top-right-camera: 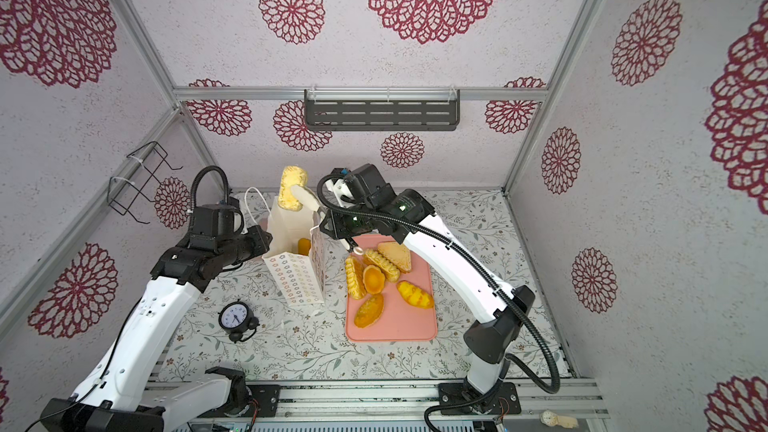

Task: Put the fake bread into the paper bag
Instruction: 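Lift the pale bun and drop it into the bag with the right gripper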

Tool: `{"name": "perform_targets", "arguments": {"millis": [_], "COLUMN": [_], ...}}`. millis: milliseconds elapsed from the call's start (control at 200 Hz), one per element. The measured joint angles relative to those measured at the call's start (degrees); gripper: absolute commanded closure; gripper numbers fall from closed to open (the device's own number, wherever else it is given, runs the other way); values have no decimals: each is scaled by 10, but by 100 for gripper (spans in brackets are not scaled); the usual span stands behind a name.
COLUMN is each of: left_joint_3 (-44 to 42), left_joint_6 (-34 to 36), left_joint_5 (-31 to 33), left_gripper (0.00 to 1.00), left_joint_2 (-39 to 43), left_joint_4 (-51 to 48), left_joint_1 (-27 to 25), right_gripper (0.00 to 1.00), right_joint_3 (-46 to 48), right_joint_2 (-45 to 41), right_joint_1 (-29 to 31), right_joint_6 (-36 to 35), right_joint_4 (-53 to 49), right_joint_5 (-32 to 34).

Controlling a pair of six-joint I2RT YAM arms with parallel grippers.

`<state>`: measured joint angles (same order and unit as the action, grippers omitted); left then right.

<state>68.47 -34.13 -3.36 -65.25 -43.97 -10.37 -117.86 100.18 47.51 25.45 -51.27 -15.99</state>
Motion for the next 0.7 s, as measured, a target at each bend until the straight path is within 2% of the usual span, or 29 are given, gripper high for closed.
{"name": "perform_targets", "arguments": {"millis": [460, 700], "left_joint_3": [0, 1], "left_joint_6": [0, 1], "left_joint_5": [1, 6], "left_gripper": [88, 89], "left_joint_2": [5, 4], "left_joint_4": [0, -4], "left_joint_1": [0, 0], "right_gripper": [56, 57], "right_joint_3": [0, 0], "right_joint_2": [14, 14], "right_joint_1": [8, 9], "right_joint_6": [-31, -34], "right_joint_4": [-57, -55], "right_joint_5": [24, 33]}}
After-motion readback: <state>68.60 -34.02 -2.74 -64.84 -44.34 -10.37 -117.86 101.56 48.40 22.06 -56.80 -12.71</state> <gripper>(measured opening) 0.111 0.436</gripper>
